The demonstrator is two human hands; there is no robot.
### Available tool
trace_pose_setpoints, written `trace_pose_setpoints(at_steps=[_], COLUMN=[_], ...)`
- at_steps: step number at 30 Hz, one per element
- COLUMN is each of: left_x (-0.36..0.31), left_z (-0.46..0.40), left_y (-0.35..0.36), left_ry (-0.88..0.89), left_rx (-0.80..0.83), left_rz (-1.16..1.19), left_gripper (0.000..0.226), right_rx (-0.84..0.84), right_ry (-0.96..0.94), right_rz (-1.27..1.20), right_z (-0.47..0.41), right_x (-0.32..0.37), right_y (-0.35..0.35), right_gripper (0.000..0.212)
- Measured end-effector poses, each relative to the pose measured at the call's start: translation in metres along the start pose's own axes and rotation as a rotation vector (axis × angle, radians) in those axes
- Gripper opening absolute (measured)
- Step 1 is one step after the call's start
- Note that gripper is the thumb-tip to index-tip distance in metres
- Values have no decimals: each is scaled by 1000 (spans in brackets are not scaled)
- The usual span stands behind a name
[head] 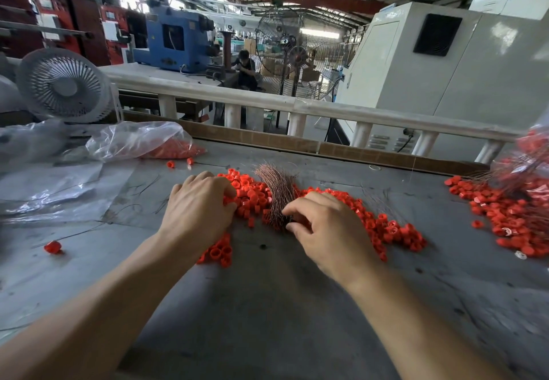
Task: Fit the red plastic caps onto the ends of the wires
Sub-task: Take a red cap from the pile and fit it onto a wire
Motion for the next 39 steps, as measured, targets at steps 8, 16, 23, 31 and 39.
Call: trace_pose_setpoints(at_steps=[8, 16, 23, 31, 39], left_x=[-7, -9, -8, -21, -33], left_z=[3, 6, 6, 13, 23], left_y=[1, 7, 9, 3, -7], left_ry=[123, 230, 233, 143, 250], left_rx=[39, 154, 115, 137, 201], left_rz=[90, 22, 71, 491, 684], left_gripper=[16, 15, 9, 15, 18], right_rx=[-104, -252, -298, -310, -394], right_ry=[-30, -51, -54, -31, 115], right_rz=[16, -185, -338, -349, -443], right_z=[-1, -2, -2, -1, 2], right_x=[-1, 10, 18, 16, 16], right_y=[0, -11, -13, -16, -16], right_gripper=[5, 3, 7, 34, 15])
Point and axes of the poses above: each hand's wrist, its own z-axis away from the middle knuckle, its own y-axis out of the palm, x = y × z, the point moved 1 cm from there along -z, towards the middle knuckle, and after that the axes turned 12 degrees about -y, right-handed, at the moved point
